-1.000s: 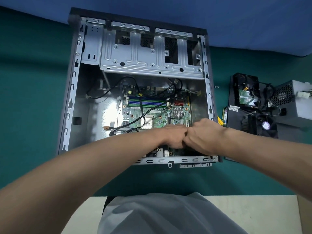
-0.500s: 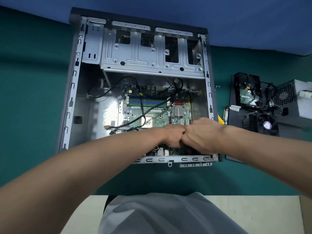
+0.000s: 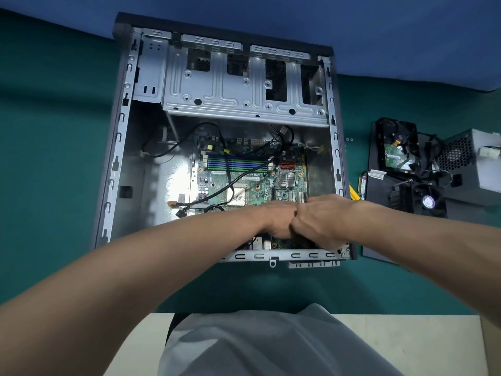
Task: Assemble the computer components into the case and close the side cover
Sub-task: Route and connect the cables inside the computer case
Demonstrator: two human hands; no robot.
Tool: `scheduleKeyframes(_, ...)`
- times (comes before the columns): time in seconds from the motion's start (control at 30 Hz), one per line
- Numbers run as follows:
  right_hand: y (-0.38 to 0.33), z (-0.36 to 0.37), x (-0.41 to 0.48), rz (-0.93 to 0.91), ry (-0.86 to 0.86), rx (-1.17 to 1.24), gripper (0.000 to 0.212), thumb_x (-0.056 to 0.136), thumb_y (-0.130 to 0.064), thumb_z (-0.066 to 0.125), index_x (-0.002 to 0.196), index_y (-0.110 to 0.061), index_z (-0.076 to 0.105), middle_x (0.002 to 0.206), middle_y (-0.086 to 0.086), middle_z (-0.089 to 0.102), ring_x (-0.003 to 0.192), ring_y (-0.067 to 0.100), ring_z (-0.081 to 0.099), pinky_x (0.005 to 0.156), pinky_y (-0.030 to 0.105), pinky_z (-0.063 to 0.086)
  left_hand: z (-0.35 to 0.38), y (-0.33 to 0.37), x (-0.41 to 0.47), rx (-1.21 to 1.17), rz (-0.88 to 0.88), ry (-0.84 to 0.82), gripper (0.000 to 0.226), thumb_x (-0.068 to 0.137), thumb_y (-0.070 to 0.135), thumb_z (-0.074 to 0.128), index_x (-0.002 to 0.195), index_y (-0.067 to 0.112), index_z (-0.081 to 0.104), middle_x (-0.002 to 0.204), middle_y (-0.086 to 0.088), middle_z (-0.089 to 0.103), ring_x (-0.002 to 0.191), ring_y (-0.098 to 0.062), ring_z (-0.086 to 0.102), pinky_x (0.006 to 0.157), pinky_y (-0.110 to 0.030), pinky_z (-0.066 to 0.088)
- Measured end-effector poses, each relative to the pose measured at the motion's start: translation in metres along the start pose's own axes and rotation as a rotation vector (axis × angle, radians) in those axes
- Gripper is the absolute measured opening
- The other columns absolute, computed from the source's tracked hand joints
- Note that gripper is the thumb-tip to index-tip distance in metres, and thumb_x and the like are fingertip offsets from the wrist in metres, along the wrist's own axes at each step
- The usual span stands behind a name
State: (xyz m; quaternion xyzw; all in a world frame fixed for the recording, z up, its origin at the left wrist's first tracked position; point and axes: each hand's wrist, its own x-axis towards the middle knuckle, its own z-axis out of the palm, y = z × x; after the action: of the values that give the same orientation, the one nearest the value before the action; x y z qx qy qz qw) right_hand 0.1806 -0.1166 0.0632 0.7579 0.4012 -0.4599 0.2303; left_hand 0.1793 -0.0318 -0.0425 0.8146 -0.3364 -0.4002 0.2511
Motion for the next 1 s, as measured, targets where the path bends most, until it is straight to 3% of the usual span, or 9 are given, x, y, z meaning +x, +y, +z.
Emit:
scheduleKeyframes(0.17, -0.001, -0.002, 0.0, -0.012, -0.013, -0.057, 0.014, 0.095, -0.012, 0.051, 0.105, -0.011, 0.061, 0.086, 0.004, 0.054, 0.077, 0.024, 0.052, 0.07, 0.031, 0.047, -0.003, 0.001, -0.001, -0.011, -0.009, -0.017, 0.032, 0.101, 0.031, 0.041, 0.07, 0.023, 0.042, 0.073, 0.005, 0.044, 0.061, -0.007, 0.038, 0.053, -0.018, 0.033)
scheduleKeyframes(0.3, -0.004, -0.001, 0.001, -0.037, 0.005, -0.125, 0.022, 0.1, -0.016, 0.042, 0.109, -0.01, 0.061, 0.1, 0.009, 0.063, 0.075, 0.024, 0.049, 0.068, 0.031, 0.04, -0.005, -0.002, -0.002, -0.055, -0.019, -0.029, 0.033, 0.1, 0.025, 0.043, 0.068, 0.021, 0.042, 0.072, 0.003, 0.044, 0.062, -0.011, 0.039, 0.055, -0.022, 0.036)
scheduleKeyframes(0.43, -0.001, 0.0, 0.003, -0.063, -0.015, -0.132, 0.022, 0.1, -0.016, 0.043, 0.109, -0.009, 0.061, 0.094, 0.006, 0.061, 0.081, 0.023, 0.056, 0.07, 0.033, 0.041, -0.006, -0.002, -0.002, -0.077, -0.045, -0.046, 0.029, 0.098, 0.024, 0.045, 0.07, 0.019, 0.046, 0.074, 0.001, 0.046, 0.068, -0.016, 0.043, 0.069, -0.031, 0.047)
scheduleKeyframes(0.63, -0.001, 0.003, 0.006, -0.041, -0.047, -0.071, 0.022, 0.101, -0.019, 0.044, 0.107, -0.008, 0.061, 0.091, 0.004, 0.057, 0.082, 0.021, 0.053, 0.074, 0.031, 0.041, -0.003, -0.001, -0.003, -0.054, -0.058, -0.095, 0.025, 0.1, 0.031, 0.045, 0.083, 0.015, 0.054, 0.079, -0.001, 0.051, 0.071, -0.015, 0.048, 0.078, -0.032, 0.052)
scheduleKeyframes(0.77, -0.001, 0.003, 0.008, -0.005, -0.048, -0.048, 0.014, 0.096, -0.014, 0.054, 0.108, -0.008, 0.06, 0.087, 0.004, 0.05, 0.083, 0.022, 0.051, 0.081, 0.033, 0.047, -0.009, -0.001, -0.006, 0.007, -0.096, -0.026, 0.009, 0.095, 0.027, 0.055, 0.088, 0.023, 0.058, 0.09, 0.003, 0.054, 0.086, -0.017, 0.053, 0.072, -0.029, 0.047)
scheduleKeyframes(0.87, 0.0, 0.004, 0.008, 0.007, -0.069, -0.057, 0.008, 0.093, -0.011, 0.056, 0.101, -0.008, 0.056, 0.081, 0.002, 0.048, 0.08, 0.022, 0.052, 0.082, 0.034, 0.051, -0.015, -0.001, -0.014, 0.031, -0.145, 0.084, 0.024, 0.094, 0.019, 0.055, 0.073, 0.027, 0.046, 0.076, 0.008, 0.045, 0.078, -0.014, 0.048, 0.064, -0.026, 0.039)
scheduleKeyframes(0.9, 0.0, 0.004, 0.007, 0.001, -0.073, -0.063, 0.004, 0.093, -0.01, 0.057, 0.095, -0.008, 0.053, 0.079, 0.002, 0.048, 0.079, 0.022, 0.052, 0.079, 0.034, 0.051, -0.017, -0.002, -0.019, 0.024, -0.158, 0.121, 0.021, 0.093, 0.017, 0.056, 0.075, 0.025, 0.049, 0.075, 0.007, 0.047, 0.076, -0.014, 0.049, 0.064, -0.027, 0.04)
scheduleKeyframes(0.97, 0.001, 0.005, 0.007, 0.013, -0.085, -0.051, 0.017, 0.093, -0.011, 0.057, 0.082, -0.009, 0.044, 0.078, 0.002, 0.049, 0.076, 0.021, 0.053, 0.071, 0.032, 0.049, -0.02, -0.003, -0.03, -0.015, -0.212, 0.194, 0.007, 0.091, 0.018, 0.062, 0.097, 0.023, 0.064, 0.081, 0.007, 0.058, 0.076, -0.012, 0.054, 0.065, -0.027, 0.045)
scheduleKeyframes(1.0, 0.002, 0.005, 0.007, 0.02, -0.092, -0.041, 0.019, 0.093, -0.011, 0.058, 0.081, -0.008, 0.044, 0.078, 0.002, 0.049, 0.075, 0.02, 0.053, 0.068, 0.031, 0.047, -0.021, -0.006, -0.037, -0.038, -0.26, 0.238, 0.017, 0.09, 0.021, 0.065, 0.107, 0.023, 0.066, 0.088, 0.007, 0.064, 0.081, -0.012, 0.058, 0.069, -0.028, 0.049)
